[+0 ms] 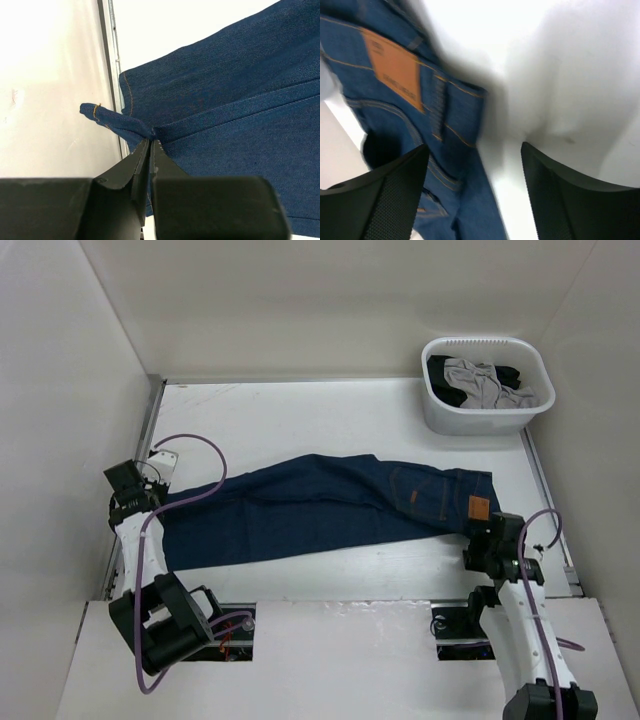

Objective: Fold and stack the trousers
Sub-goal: Fold the trousers

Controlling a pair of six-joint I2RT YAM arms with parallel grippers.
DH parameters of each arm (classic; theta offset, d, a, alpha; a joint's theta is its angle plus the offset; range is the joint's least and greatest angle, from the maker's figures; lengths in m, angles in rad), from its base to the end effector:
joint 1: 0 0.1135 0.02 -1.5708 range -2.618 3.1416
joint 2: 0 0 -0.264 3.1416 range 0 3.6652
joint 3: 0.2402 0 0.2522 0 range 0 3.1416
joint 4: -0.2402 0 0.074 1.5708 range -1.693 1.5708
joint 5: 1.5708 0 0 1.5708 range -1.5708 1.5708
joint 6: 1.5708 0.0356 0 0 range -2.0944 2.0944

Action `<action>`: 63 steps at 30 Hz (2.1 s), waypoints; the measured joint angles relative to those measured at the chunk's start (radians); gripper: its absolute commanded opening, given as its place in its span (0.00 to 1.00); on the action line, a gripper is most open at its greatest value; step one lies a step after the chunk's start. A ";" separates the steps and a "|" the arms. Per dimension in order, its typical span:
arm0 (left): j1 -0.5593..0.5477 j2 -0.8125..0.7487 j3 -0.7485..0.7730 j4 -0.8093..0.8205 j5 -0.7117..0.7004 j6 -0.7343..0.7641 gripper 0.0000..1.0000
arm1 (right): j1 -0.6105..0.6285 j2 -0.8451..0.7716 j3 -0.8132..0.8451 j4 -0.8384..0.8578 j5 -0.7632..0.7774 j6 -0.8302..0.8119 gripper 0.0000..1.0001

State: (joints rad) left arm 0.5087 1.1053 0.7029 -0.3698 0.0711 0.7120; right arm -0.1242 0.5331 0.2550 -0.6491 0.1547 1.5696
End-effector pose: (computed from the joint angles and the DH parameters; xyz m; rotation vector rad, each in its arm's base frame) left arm 0.2011 0.1092 0.2323 0.2794 2.3838 0.5105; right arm 0.1086 -0.0191 0.1508 1.9386 1.6264 0.4108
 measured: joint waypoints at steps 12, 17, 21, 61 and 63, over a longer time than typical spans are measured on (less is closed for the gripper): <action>0.000 0.001 0.000 0.000 -0.010 0.013 0.02 | -0.103 0.171 0.026 0.212 0.044 -0.031 0.03; -0.001 0.003 0.014 0.000 -0.011 0.020 0.02 | -0.139 0.190 0.101 0.204 0.040 -0.140 0.00; -0.001 0.046 0.077 0.000 0.000 0.051 0.02 | -0.145 0.338 0.272 0.215 0.037 -0.303 0.00; 0.093 -0.191 -0.126 -0.240 -0.086 0.444 0.04 | -0.303 0.590 0.222 0.381 -0.130 -0.490 1.00; 0.089 -0.191 -0.125 -0.241 -0.089 0.444 0.04 | -0.279 0.618 0.238 0.373 -0.124 -0.478 1.00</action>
State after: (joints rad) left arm 0.5972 0.9142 0.5781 -0.6106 -0.0174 1.1564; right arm -0.4034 1.1507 0.4934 -0.2764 0.0307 1.0920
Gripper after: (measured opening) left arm 0.039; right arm 0.998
